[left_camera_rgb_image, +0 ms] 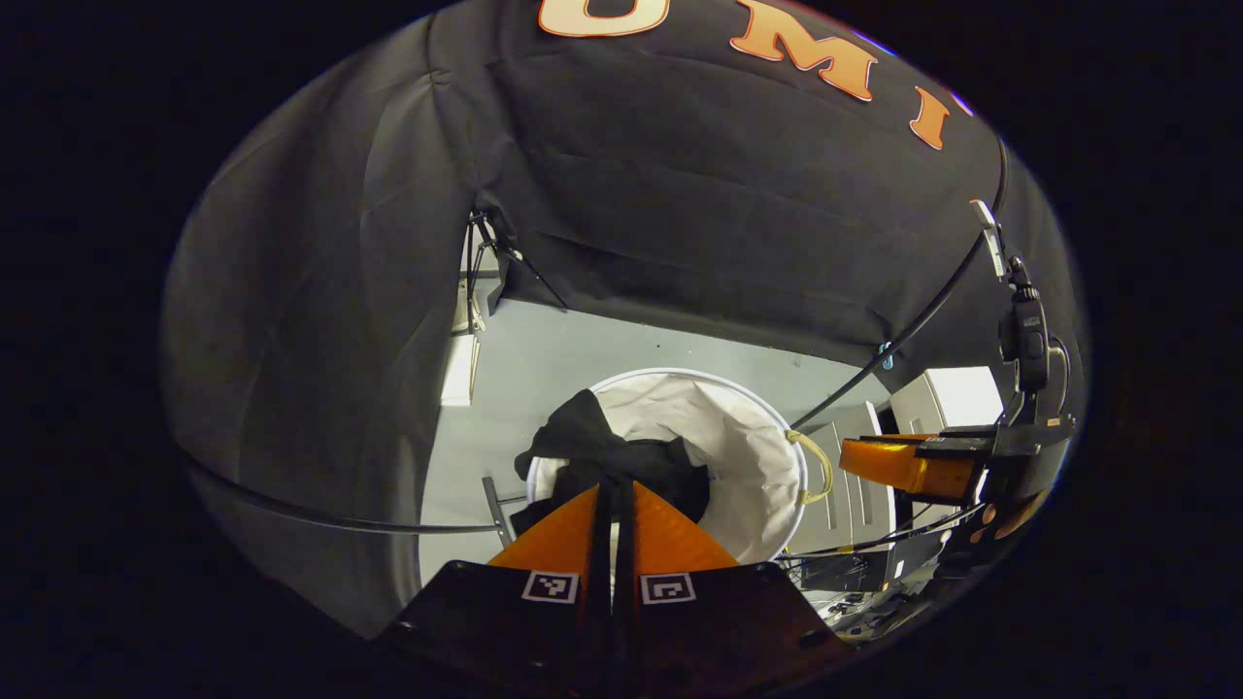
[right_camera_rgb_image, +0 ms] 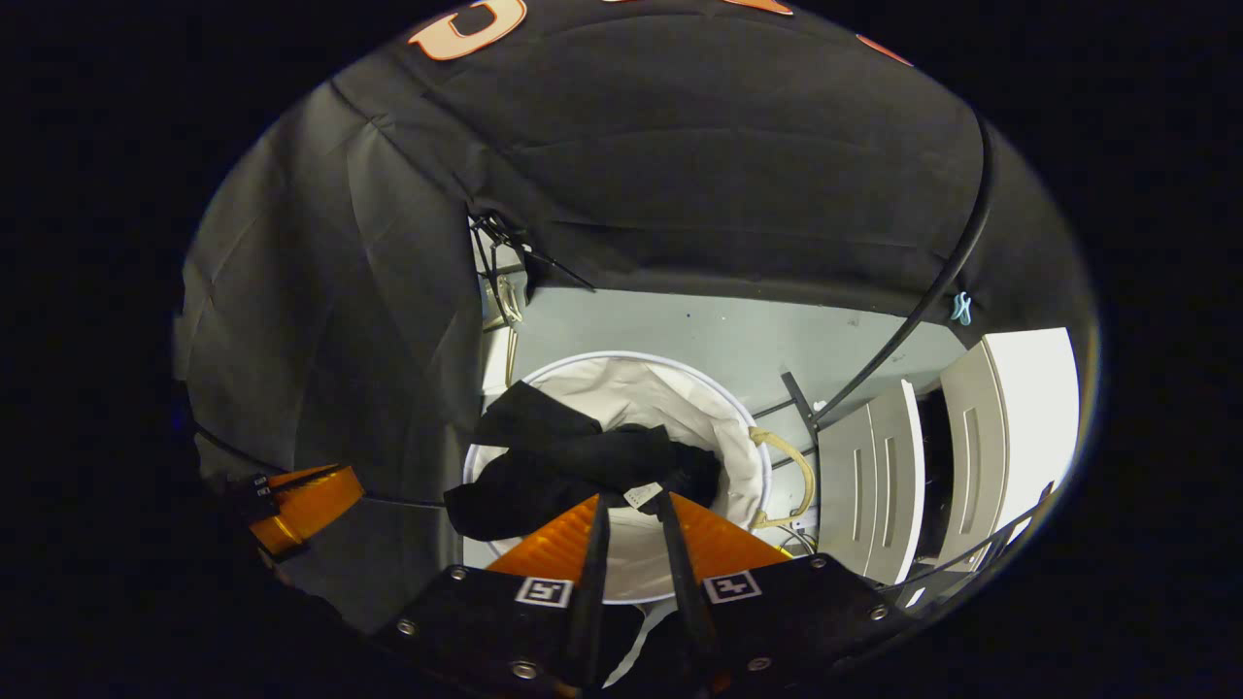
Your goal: Grasp the clothes on the hanger with both hands and then place them into the laundry hamper below.
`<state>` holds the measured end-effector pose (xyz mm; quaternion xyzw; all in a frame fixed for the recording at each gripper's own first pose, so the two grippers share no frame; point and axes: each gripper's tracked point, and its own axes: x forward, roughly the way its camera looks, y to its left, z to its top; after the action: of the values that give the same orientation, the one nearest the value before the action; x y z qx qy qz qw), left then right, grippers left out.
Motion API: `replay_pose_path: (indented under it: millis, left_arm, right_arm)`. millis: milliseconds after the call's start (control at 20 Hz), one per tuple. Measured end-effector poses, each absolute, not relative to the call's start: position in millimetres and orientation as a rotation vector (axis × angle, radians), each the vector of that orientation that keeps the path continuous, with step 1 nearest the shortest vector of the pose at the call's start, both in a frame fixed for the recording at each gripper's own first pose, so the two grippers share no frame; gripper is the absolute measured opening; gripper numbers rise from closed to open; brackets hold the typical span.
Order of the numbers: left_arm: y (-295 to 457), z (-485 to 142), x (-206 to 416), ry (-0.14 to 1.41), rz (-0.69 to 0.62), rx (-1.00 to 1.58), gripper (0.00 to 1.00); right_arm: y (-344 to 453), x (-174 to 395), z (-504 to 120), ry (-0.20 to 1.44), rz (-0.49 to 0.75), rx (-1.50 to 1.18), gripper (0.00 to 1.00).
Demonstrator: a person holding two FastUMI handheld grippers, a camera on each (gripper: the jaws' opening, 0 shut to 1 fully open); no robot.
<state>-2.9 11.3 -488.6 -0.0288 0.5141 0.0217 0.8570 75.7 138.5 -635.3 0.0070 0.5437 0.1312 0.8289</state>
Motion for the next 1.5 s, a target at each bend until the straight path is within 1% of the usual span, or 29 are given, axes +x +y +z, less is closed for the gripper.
replay_pose_path:
  millis: [50, 150, 200, 300, 350, 400, 550, 700, 750, 900, 1000, 1050, 1200, 1250, 1300, 1400, 1450, 1500]
  left_arm:
    - [18.4, -478.9, 2.9, 1.077, 0.044, -0.057, 0.10]
    - [28.2, -471.4, 9.4, 1.068, 0.036, -0.045, 0.10]
    - [32.2, -466.4, 13.3, 1.064, 0.033, -0.039, 0.10]
    - [41.2, -454.6, 22.6, 1.056, 0.024, -0.031, 0.10]
    - [44.7, -451.3, 22.9, 1.052, 0.018, -0.024, 0.10]
    - [42.3, -451.6, 23.8, 1.045, 0.012, -0.015, 0.10]
    - [40.0, -433.3, 19.8, 1.007, 0.001, 0.008, 0.10]
    - [48.0, -405.0, 34.0, 0.932, -0.003, 0.061, 0.10]
    - [51.2, -394.8, 34.5, 0.903, -0.008, 0.077, 0.15]
    - [52.9, -358.4, 46.3, 0.828, -0.020, 0.124, 0.17]
    - [49.6, -338.3, 52.2, 0.784, -0.022, 0.141, 0.21]
    - [46.9, -327.4, 57.8, 0.760, -0.025, 0.141, 0.27]
    - [44.6, -294.3, 69.0, 0.680, -0.020, 0.126, 0.27]
    - [43.2, -279.9, 72.0, 0.654, -0.020, 0.119, 0.41]
    - [45.4, -266.6, 73.9, 0.627, -0.014, 0.122, 0.44]
    - [47.7, -241.4, 82.0, 0.567, -0.005, 0.134, 0.43]
    - [48.3, -225.3, 89.0, 0.538, -0.004, 0.141, 0.46]
    - [45.6, -209.3, 92.9, 0.510, -0.008, 0.138, 0.55]
  right_arm:
    - [139.5, 72.2, -634.2, 1.153, 0.271, 0.012, 0.40]
    - [140.5, 64.8, -630.6, 1.149, 0.258, 0.007, 0.49]
    - [139.0, 60.5, -626.6, 1.149, 0.246, 0.004, 0.72]
    - [138.4, 58.0, -619.8, 1.139, 0.224, 0.017, 0.87]
    - [138.7, 56.8, -612.0, 1.128, 0.214, 0.030, 0.82]
    - [135.8, 57.7, -604.4, 1.115, 0.200, 0.033, 0.93]
    - [123.3, 61.9, -576.6, 1.050, 0.169, 0.019, 0.94]
    - [116.3, 66.2, -542.6, 0.976, 0.140, 0.017, 0.94]
    - [113.5, 67.1, -529.7, 0.949, 0.133, 0.021, 0.94]
    - [102.7, 66.1, -496.0, 0.885, 0.106, 0.026, 0.94]
    - [93.0, 64.8, -471.9, 0.842, 0.081, 0.032, 0.94]
    - [88.8, 64.0, -459.4, 0.820, 0.067, 0.038, 0.94]
    - [74.8, 64.3, -414.9, 0.745, 0.032, 0.052, 0.94]
    - [68.1, 64.6, -398.5, 0.716, 0.023, 0.052, 0.94]
    - [64.1, 65.2, -381.8, 0.681, 0.014, 0.050, 0.94]
    - [55.7, 68.5, -347.7, 0.613, 0.000, 0.040, 0.94]
    - [54.0, 68.6, -330.3, 0.580, -0.006, 0.038, 0.94]
    - [50.7, 69.0, -312.6, 0.547, -0.008, 0.038, 0.94]
